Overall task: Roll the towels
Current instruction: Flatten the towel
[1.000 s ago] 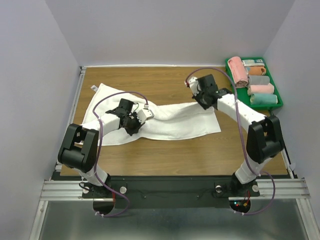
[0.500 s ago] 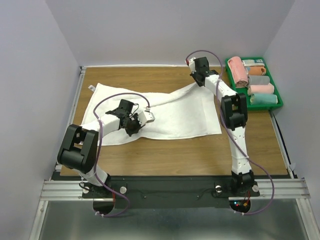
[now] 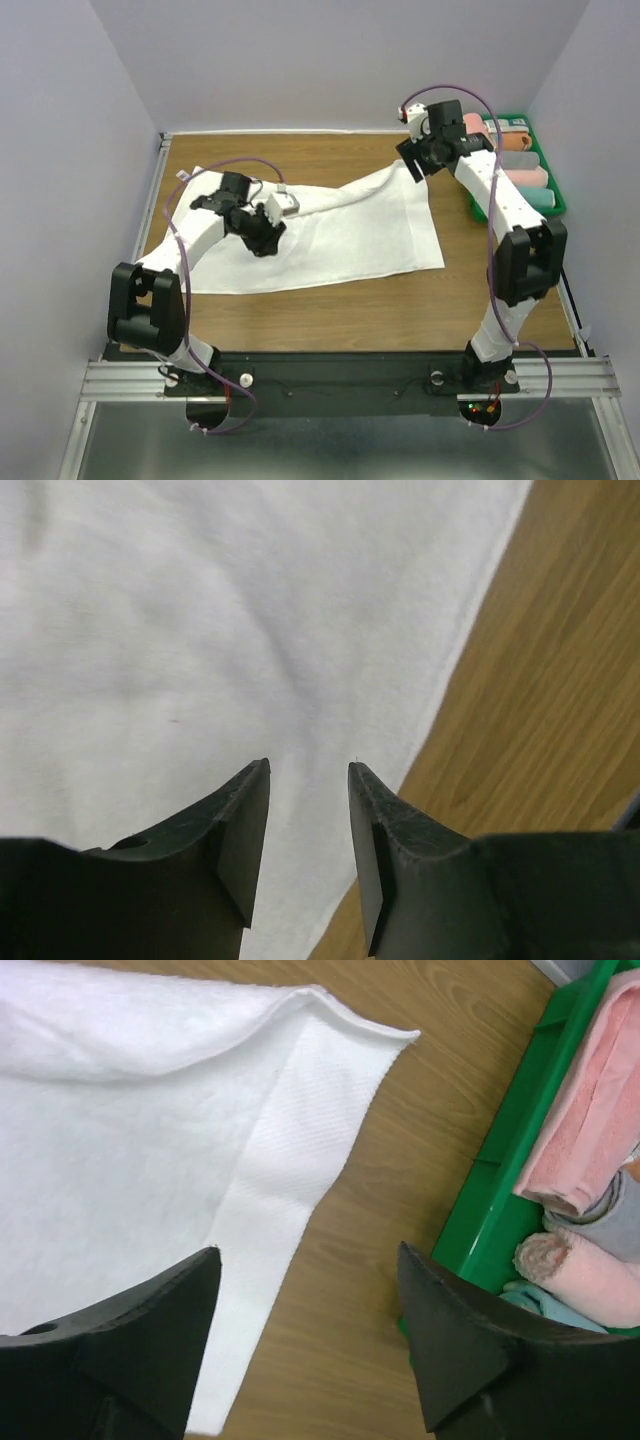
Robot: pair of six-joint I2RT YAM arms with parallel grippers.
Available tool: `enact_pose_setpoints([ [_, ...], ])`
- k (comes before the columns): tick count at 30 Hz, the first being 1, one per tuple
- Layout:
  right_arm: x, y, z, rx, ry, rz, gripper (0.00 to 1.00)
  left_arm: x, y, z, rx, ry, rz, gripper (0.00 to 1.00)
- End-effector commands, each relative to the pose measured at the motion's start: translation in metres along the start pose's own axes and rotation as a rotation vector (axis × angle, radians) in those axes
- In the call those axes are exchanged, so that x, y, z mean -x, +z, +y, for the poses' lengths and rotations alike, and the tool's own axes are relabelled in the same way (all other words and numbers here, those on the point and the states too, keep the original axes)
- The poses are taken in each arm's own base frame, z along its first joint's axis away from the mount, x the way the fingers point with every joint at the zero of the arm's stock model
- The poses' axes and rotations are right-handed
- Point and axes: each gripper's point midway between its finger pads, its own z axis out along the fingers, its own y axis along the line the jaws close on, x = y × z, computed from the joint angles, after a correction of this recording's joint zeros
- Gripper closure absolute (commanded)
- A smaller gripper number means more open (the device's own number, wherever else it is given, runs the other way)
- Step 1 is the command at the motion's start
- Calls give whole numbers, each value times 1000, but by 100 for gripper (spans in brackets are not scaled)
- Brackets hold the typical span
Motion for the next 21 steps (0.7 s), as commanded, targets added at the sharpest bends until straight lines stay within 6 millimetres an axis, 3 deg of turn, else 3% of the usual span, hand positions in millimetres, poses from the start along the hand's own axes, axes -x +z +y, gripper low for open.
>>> enact_pose_setpoints([
  [1, -59, -11, 63, 268, 41, 147, 31, 58, -59, 52, 129, -130, -220, 52],
  [3, -81, -6, 83, 329, 50, 205, 36, 72, -70, 91, 239, -172, -265, 53],
  [6, -119, 5, 108, 385, 60, 313, 46, 55, -67, 150, 349, -282, -232, 57],
  [7, -131, 11, 115, 400, 63, 352, 47, 64, -78, 173, 400, -302, -264, 63],
  [8, -136, 15, 118, 403, 66, 367, 48, 55, -68, 191, 412, -347, -251, 67],
  [10, -155, 22, 124, 412, 66, 417, 49, 52, -84, 231, 500, -404, -291, 74],
  [11, -160, 24, 126, 415, 64, 429, 49, 43, -75, 244, 505, -430, -278, 75],
  [14, -183, 30, 132, 423, 43, 491, 49, 38, -79, 277, 575, -444, -277, 77],
  [17, -209, 32, 130, 391, 6, 564, 49, 8, -60, 309, 626, -502, -230, 77],
  [19, -229, 27, 134, 400, -19, 610, 50, -5, -65, 331, 676, -535, -232, 78],
  [20, -237, 23, 135, 401, -26, 629, 50, -20, -51, 337, 672, -565, -203, 78],
  [21, -242, 18, 134, 396, -35, 640, 50, -22, -56, 348, 697, -582, -209, 78],
])
